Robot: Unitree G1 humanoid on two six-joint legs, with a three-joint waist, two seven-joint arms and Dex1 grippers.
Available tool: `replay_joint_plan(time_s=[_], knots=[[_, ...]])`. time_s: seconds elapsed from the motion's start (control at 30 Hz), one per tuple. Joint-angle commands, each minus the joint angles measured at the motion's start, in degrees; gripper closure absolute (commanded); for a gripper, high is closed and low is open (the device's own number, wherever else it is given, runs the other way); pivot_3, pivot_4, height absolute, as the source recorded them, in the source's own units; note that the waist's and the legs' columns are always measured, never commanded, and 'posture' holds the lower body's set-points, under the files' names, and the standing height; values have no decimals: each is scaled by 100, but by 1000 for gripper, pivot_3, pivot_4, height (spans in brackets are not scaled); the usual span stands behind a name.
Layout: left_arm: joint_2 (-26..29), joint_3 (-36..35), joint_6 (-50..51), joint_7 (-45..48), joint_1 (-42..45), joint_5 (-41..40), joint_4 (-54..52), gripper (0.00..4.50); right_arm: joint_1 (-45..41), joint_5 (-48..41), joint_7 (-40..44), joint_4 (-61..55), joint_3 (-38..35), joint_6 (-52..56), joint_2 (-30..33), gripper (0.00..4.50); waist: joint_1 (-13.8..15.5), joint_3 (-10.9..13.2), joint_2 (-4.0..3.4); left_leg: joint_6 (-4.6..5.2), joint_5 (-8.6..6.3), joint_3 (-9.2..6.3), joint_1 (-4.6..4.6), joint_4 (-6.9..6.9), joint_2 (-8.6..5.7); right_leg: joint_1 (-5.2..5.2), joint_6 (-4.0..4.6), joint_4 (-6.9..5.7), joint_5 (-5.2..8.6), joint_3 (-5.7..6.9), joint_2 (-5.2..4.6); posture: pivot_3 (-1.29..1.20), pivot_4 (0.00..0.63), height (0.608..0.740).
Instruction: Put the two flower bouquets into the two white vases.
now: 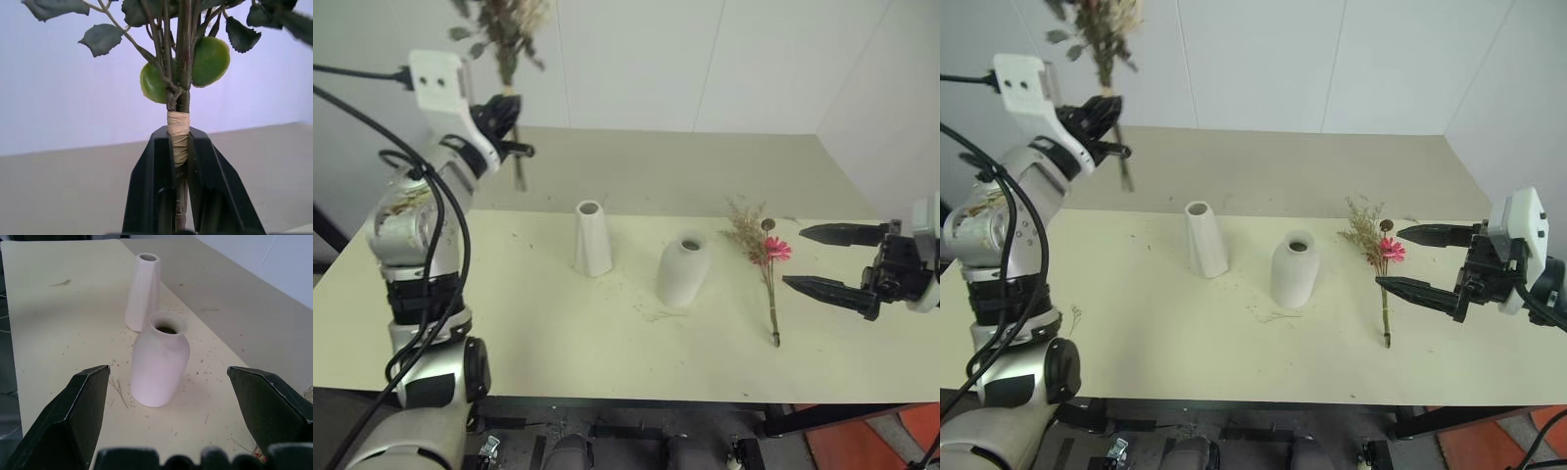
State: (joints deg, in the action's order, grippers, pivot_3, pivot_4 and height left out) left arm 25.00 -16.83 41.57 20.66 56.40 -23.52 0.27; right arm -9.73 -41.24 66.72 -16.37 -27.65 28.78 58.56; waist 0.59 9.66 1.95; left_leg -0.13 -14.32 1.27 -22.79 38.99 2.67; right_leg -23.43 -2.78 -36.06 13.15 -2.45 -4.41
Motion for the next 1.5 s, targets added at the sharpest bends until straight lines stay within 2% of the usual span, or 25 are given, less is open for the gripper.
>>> replay_joint_plan(time_s=[0.03,0.2,0.4,0.9,1.5], knots=[[-22,4,-47,551,350,-489,249,4406,-75,-21,-97,-57,-85,-61,-12,0,-25,0,0,0,0,0,1,0,0,0,0,-1,0,0,1,0,150,740],[21,325,-153,1411,417,-773,520,4406,16,-68,-193,-203,-179,-42,-55,0,-63,0,0,0,0,0,0,0,0,0,0,0,0,-1,1,0,150,740],[-171,520,-680,1624,288,-631,850,4406,343,-154,-320,-480,-437,3,-136,0,-58,0,0,0,0,-1,0,0,0,0,-1,0,0,-1,1,0,150,740],[-199,876,-1151,1741,-20,-285,1065,4406,507,-200,-445,-628,-567,44,-117,0,-64,0,0,0,0,-1,5,0,1,4,-1,0,0,-2,2,0,150,740],[-230,759,-1225,1535,-32,-380,886,4406,446,-143,-471,-635,-443,-2,-103,0,-77,0,-1,1,0,-1,19,-1,1,17,-1,0,1,-2,2,0,150,740]])
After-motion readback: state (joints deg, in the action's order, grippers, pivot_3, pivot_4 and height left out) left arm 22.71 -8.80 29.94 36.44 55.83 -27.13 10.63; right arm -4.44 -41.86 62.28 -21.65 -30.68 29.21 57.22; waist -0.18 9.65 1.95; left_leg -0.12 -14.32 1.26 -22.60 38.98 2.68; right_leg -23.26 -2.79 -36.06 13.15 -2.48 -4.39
